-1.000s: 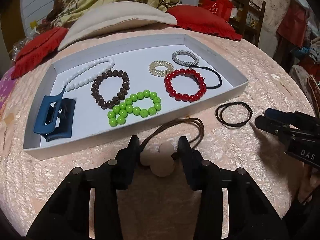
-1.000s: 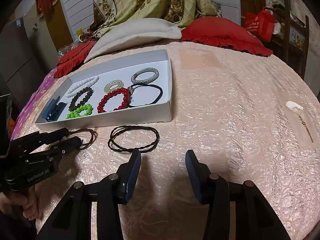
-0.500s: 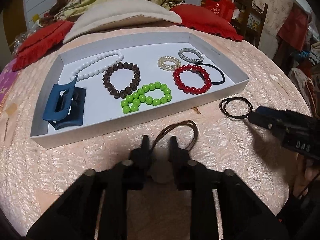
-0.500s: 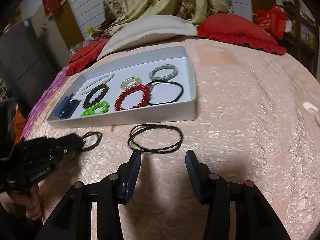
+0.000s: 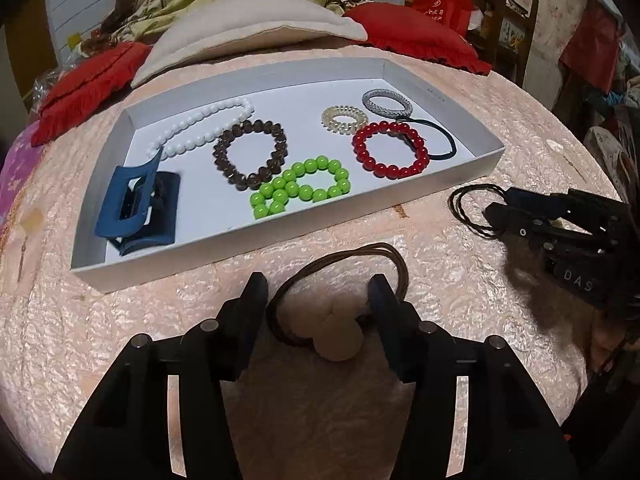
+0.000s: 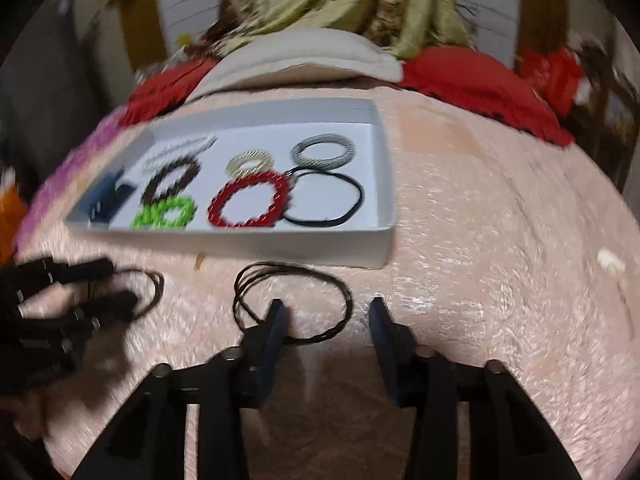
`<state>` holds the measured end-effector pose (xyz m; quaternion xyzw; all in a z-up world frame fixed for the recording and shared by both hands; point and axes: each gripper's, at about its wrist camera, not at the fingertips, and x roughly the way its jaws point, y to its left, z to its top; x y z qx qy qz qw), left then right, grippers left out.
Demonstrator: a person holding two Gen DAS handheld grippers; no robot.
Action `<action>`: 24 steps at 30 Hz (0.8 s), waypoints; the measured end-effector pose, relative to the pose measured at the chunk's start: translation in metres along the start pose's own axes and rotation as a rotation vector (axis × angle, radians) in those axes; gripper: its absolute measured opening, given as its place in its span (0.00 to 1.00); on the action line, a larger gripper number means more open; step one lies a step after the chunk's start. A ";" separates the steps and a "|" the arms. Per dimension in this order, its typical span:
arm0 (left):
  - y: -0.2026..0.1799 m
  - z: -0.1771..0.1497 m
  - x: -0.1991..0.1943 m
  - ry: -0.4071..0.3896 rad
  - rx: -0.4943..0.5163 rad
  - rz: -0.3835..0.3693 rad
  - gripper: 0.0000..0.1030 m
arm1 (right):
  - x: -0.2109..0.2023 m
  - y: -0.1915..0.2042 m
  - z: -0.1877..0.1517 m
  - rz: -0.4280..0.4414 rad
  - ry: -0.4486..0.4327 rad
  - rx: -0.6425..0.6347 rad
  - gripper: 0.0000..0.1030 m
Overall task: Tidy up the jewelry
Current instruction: 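Grasp the beige bow hair tie with the left gripper while the right grasps the black cord hair tie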
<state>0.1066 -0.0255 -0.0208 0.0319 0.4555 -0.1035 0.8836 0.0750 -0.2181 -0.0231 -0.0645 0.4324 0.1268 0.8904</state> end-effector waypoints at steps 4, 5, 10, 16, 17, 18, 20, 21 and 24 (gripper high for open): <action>0.008 -0.001 -0.007 -0.018 -0.019 0.007 0.51 | -0.002 -0.002 -0.002 0.009 -0.003 -0.016 0.02; 0.013 -0.002 -0.009 -0.020 -0.029 0.009 0.52 | -0.003 -0.006 -0.003 0.035 -0.003 -0.001 0.02; 0.028 -0.008 -0.012 -0.011 -0.058 -0.003 0.58 | -0.023 -0.003 -0.005 0.136 -0.074 0.019 0.01; 0.031 -0.010 -0.012 -0.012 -0.064 -0.017 0.62 | -0.033 0.012 -0.003 0.213 -0.112 0.006 0.01; 0.030 -0.010 -0.011 -0.011 -0.062 -0.020 0.62 | -0.032 0.015 -0.003 0.216 -0.106 0.004 0.01; 0.028 -0.010 -0.011 -0.012 -0.057 -0.021 0.62 | -0.031 0.017 -0.003 0.219 -0.101 0.003 0.01; 0.021 -0.010 -0.009 -0.008 -0.035 -0.025 0.62 | -0.030 0.020 -0.004 0.220 -0.094 -0.006 0.01; 0.016 -0.010 -0.009 -0.007 -0.022 -0.031 0.62 | -0.029 0.021 -0.005 0.219 -0.089 -0.009 0.01; -0.001 -0.014 -0.008 0.000 0.059 -0.007 0.62 | -0.024 0.020 -0.006 0.221 -0.075 -0.012 0.02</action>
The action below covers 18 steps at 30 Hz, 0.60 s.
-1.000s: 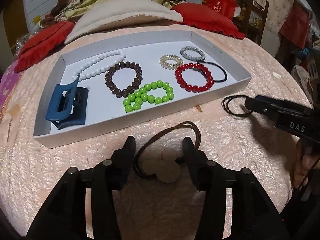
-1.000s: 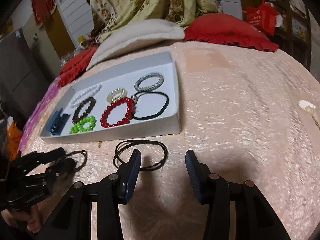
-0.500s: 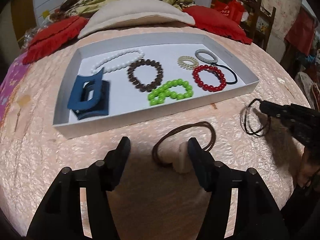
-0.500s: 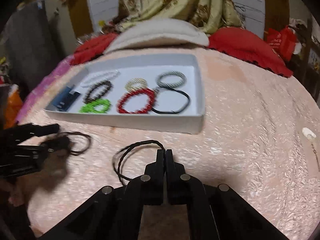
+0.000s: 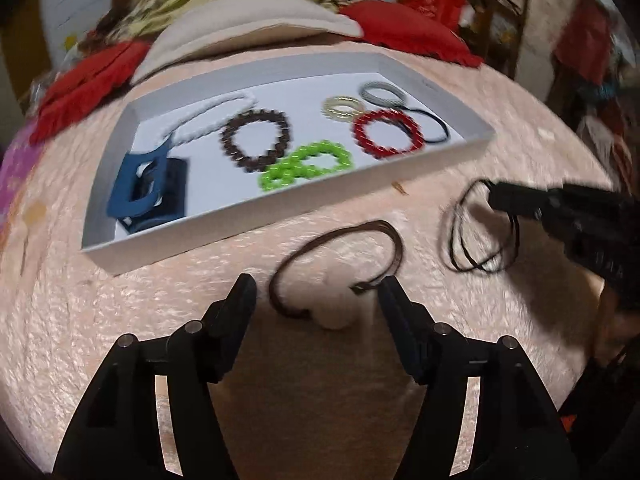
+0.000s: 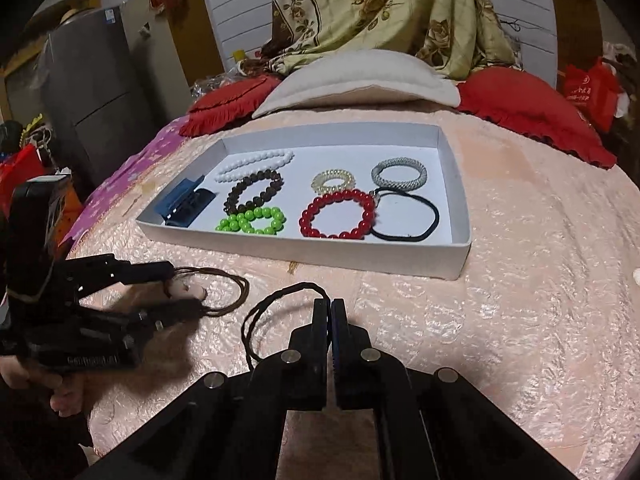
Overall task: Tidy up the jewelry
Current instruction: 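Grasp the beige bow hair tie with the left gripper while the right grasps the black cord hair tie, then carry the bow hair tie and black cord hair tie over the tray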
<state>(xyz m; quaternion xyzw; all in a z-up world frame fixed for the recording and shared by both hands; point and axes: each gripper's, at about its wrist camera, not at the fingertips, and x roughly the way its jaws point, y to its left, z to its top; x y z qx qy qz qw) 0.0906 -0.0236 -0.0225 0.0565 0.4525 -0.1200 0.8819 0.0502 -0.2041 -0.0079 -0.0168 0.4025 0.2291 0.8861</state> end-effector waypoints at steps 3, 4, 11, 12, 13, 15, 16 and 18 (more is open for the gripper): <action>0.002 0.001 0.001 -0.005 -0.005 -0.011 0.61 | 0.000 -0.001 -0.001 0.000 0.001 -0.003 0.01; 0.005 0.001 0.001 -0.010 -0.010 -0.005 0.59 | 0.000 -0.001 -0.001 0.000 -0.001 -0.001 0.01; 0.010 0.003 0.000 -0.024 -0.028 -0.002 0.32 | -0.003 -0.002 0.000 0.002 -0.012 0.006 0.01; 0.010 0.003 0.000 -0.023 -0.030 -0.006 0.31 | -0.004 -0.002 0.000 0.004 -0.015 0.009 0.02; 0.010 0.004 -0.001 -0.024 -0.031 -0.016 0.31 | -0.005 -0.003 0.001 0.006 -0.018 0.010 0.01; 0.011 0.005 -0.004 -0.033 -0.040 -0.033 0.20 | -0.008 -0.002 0.001 0.010 -0.031 0.010 0.01; 0.012 0.005 -0.007 -0.041 -0.043 -0.044 0.20 | -0.010 -0.002 0.002 0.013 -0.037 0.009 0.01; 0.013 0.008 -0.013 -0.056 -0.049 -0.056 0.20 | -0.012 0.000 0.003 0.019 -0.050 0.005 0.02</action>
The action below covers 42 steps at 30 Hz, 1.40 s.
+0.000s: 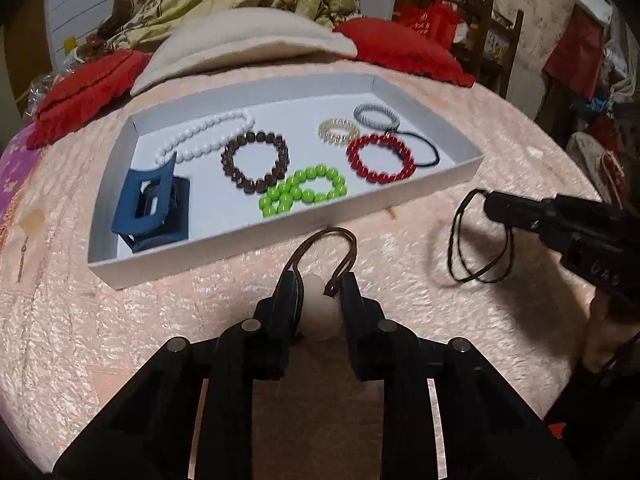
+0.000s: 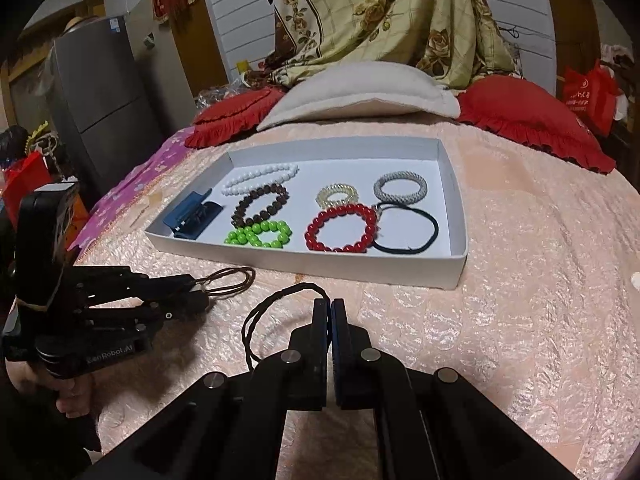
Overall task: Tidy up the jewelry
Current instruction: 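Carry the bow hair tie and black cord hair tie over the tray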
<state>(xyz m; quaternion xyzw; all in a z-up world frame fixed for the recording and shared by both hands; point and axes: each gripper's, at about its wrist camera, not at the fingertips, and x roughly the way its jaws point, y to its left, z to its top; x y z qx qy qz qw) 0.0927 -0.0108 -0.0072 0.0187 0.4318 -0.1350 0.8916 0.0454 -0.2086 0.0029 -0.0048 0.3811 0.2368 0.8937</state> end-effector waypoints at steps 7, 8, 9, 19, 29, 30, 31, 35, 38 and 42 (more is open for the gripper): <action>0.000 0.005 -0.005 -0.007 -0.022 -0.020 0.20 | 0.002 0.003 0.000 -0.001 0.014 -0.010 0.02; -0.001 0.006 -0.007 -0.012 -0.023 -0.024 0.20 | 0.003 0.004 0.000 -0.002 0.014 -0.009 0.01; -0.001 0.006 -0.008 -0.017 -0.024 -0.030 0.20 | 0.002 0.004 0.000 -0.002 0.013 -0.007 0.01; -0.002 0.009 -0.018 -0.045 -0.033 -0.049 0.20 | 0.003 0.009 0.001 -0.002 0.011 -0.011 0.02; -0.003 0.007 -0.011 -0.022 -0.027 -0.025 0.20 | 0.005 0.013 0.000 -0.010 0.009 -0.020 0.01; -0.003 0.007 -0.011 -0.024 -0.028 -0.022 0.20 | 0.005 0.013 0.000 -0.011 0.009 -0.021 0.01; -0.003 0.007 -0.011 -0.025 -0.029 -0.019 0.20 | 0.006 0.014 0.000 -0.011 0.009 -0.023 0.01; -0.002 0.007 -0.012 -0.026 -0.031 -0.018 0.20 | 0.006 0.015 0.000 -0.010 0.007 -0.030 0.01; -0.002 0.007 -0.011 -0.024 -0.028 -0.018 0.20 | 0.005 0.016 0.001 -0.013 -0.001 -0.032 0.01; -0.002 0.007 -0.010 -0.021 -0.028 -0.016 0.20 | 0.002 0.015 0.002 -0.013 -0.017 -0.029 0.01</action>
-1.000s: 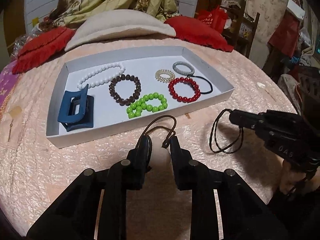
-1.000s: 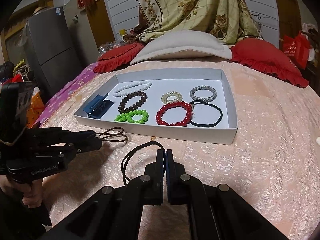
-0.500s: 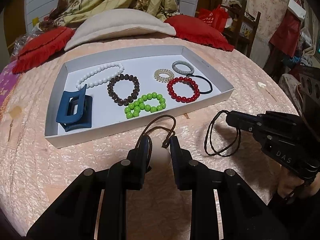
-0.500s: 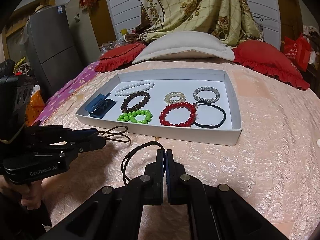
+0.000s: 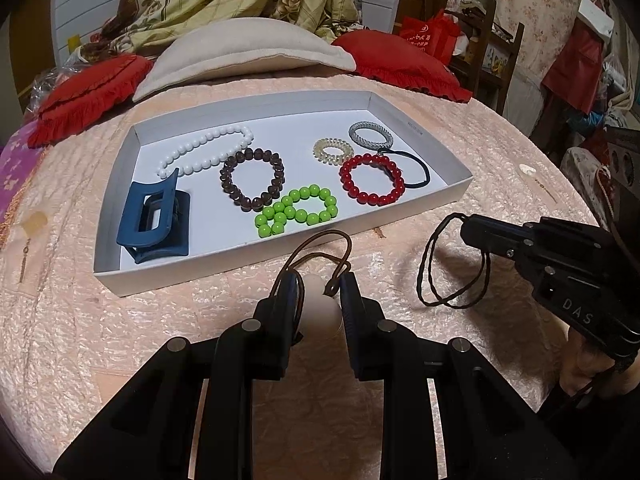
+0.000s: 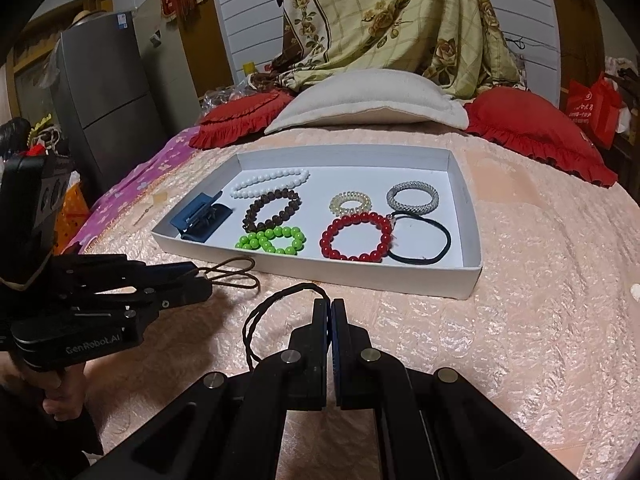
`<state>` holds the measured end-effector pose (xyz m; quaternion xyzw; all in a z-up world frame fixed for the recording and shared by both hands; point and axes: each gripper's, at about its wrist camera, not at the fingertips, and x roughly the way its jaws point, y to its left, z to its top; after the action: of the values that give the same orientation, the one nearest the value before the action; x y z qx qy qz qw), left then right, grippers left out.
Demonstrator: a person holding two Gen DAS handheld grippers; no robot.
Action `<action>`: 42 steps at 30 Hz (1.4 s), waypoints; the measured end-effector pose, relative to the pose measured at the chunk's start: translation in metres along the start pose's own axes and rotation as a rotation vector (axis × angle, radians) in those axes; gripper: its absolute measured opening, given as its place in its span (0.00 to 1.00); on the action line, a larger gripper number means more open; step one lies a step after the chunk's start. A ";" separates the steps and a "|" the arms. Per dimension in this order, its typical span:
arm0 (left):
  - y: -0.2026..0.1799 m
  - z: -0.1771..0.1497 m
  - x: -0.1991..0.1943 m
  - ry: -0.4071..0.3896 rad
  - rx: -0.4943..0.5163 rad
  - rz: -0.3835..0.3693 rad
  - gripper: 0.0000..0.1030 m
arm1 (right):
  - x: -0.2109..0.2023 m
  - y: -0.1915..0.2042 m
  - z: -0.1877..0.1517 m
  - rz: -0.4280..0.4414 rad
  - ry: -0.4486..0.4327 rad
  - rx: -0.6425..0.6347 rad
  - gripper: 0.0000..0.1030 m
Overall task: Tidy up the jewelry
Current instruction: 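Carry the bow hair tie and black cord hair tie over the tray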
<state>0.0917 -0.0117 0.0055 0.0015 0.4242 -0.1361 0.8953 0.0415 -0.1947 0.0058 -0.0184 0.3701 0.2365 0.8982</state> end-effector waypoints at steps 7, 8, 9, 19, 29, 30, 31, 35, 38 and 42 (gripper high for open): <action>0.001 0.000 0.000 -0.003 -0.005 -0.004 0.20 | -0.002 0.000 0.001 -0.001 -0.006 -0.002 0.01; 0.002 0.001 -0.001 -0.006 -0.007 -0.007 0.20 | -0.002 -0.001 0.001 -0.002 -0.006 0.000 0.01; 0.002 0.002 -0.002 -0.009 -0.010 -0.008 0.20 | -0.002 -0.001 0.002 -0.003 -0.006 0.002 0.01; 0.009 0.007 -0.008 -0.027 -0.041 -0.024 0.20 | -0.005 -0.007 0.007 -0.003 -0.004 0.018 0.01; 0.012 0.051 -0.035 -0.133 -0.088 -0.023 0.20 | -0.012 -0.011 0.019 0.012 -0.031 0.020 0.01; 0.014 0.057 -0.035 -0.141 -0.095 -0.018 0.20 | -0.012 -0.012 0.023 0.015 -0.035 0.020 0.01; 0.017 0.064 -0.033 -0.146 -0.104 -0.011 0.20 | -0.011 -0.014 0.030 0.019 -0.039 0.024 0.01; 0.028 0.084 -0.015 -0.132 -0.131 0.013 0.20 | -0.007 -0.021 0.058 0.043 -0.056 0.038 0.01; 0.036 0.099 0.001 -0.122 -0.140 0.029 0.20 | 0.006 -0.027 0.079 0.030 -0.050 0.037 0.01; 0.056 0.114 0.031 -0.110 -0.206 0.039 0.20 | 0.036 -0.047 0.107 0.004 -0.014 0.093 0.01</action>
<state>0.2104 0.0210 0.0486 -0.0894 0.3861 -0.0741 0.9151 0.1548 -0.1994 0.0525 0.0257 0.3745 0.2213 0.9001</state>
